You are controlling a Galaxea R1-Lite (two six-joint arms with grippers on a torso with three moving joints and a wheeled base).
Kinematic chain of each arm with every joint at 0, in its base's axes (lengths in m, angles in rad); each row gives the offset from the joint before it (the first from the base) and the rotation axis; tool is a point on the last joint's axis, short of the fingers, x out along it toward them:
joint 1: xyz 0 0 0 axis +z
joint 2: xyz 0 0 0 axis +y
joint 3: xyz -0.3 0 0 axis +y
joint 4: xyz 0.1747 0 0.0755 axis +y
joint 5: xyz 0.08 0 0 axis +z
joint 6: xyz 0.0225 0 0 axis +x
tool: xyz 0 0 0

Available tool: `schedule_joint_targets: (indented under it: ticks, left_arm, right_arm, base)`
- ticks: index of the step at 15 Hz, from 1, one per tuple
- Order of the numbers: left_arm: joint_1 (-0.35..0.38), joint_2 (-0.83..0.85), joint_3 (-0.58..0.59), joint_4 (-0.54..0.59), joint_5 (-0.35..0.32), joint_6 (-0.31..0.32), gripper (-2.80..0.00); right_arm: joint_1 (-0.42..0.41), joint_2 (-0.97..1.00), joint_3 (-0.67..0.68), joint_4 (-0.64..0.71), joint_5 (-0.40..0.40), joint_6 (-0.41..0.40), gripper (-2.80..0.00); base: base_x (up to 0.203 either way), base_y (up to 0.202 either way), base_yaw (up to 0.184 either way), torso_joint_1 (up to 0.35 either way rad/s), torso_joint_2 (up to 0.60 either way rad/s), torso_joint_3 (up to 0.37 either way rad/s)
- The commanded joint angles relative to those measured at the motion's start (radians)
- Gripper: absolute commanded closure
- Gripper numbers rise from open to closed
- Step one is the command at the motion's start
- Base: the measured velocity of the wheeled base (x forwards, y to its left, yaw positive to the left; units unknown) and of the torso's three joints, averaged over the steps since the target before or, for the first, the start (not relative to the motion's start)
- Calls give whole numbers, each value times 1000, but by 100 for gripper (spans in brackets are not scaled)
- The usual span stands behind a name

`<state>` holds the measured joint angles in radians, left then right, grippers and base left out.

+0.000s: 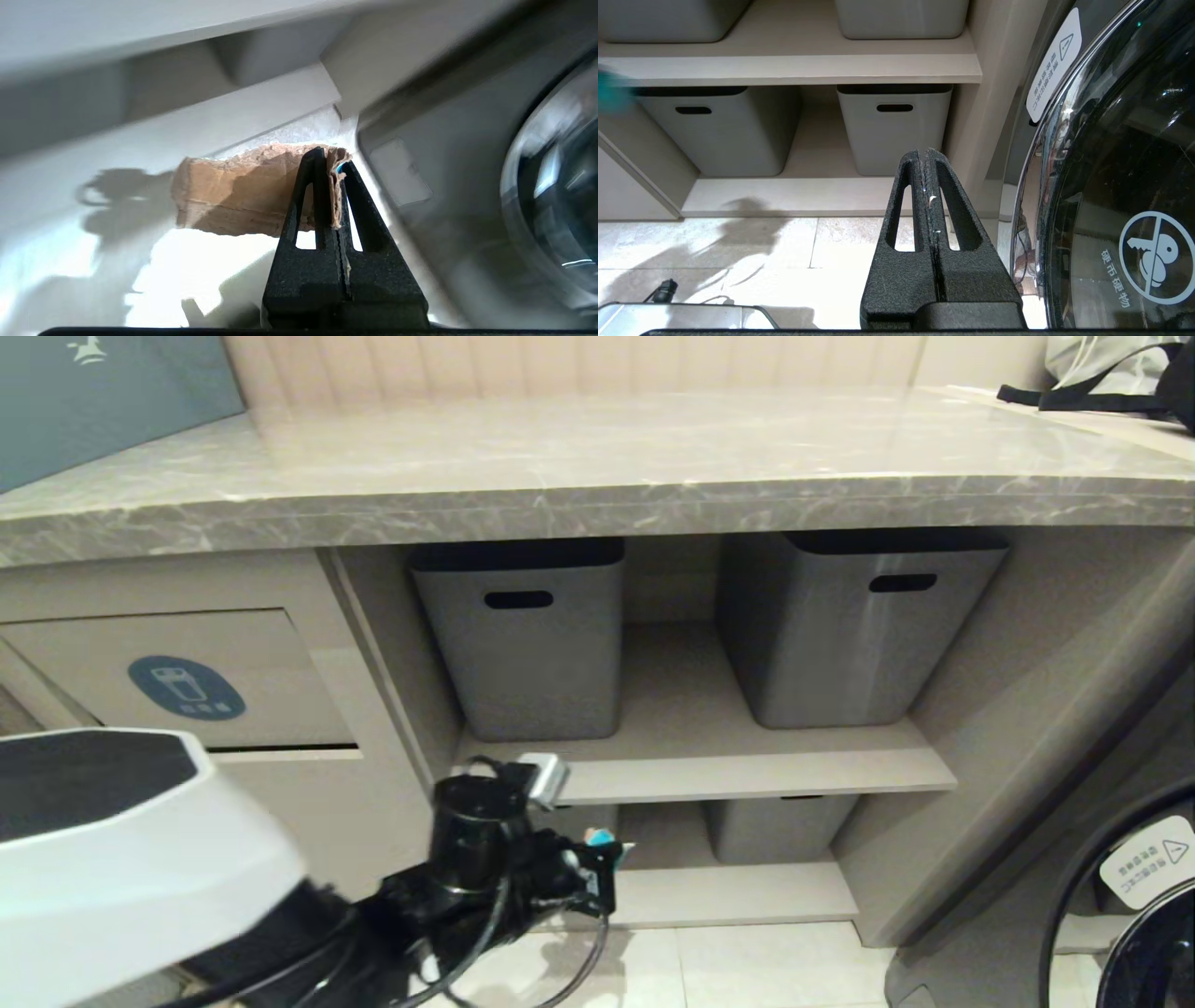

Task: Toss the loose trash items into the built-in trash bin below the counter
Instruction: Put the garbage in the trash can

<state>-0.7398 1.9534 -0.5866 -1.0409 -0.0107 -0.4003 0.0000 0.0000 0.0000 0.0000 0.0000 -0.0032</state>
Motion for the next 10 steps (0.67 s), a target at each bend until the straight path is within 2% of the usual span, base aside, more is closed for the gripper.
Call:
schedule_joint_targets:
  ticks: [1, 2, 3, 5, 7, 10]
  left_arm:
    - [17, -288, 167, -17, 76, -145, 0]
    - [49, -391, 254, -23, 138, -260, 0]
    - [119, -481, 339, -25, 186, -368, 0]
    - [335, -578, 425, -18, 228, -542, 0]
    - [555, -634, 459, 7, 217, -707, 0]
    - [868, -641, 422, 26, 136, -925, 0]
  right_arm:
    - [0, 0, 0, 0, 0, 0, 0]
    - [0, 0, 0, 0, 0, 0, 0]
    - [0, 0, 0, 0, 0, 0, 0]
    - [0, 0, 0, 0, 0, 0, 0]
    - [0, 0, 0, 0, 0, 0, 0]
    - [0, 0, 0, 0, 0, 0, 0]
  base:
    - [0, 0, 0, 0, 0, 0]
    - [0, 0, 0, 0, 0, 0]
    - [0, 0, 0, 0, 0, 0]
    - [0, 0, 0, 0, 0, 0]
    - [0, 0, 0, 0, 0, 0]
    - [0, 0, 0, 0, 0, 0]
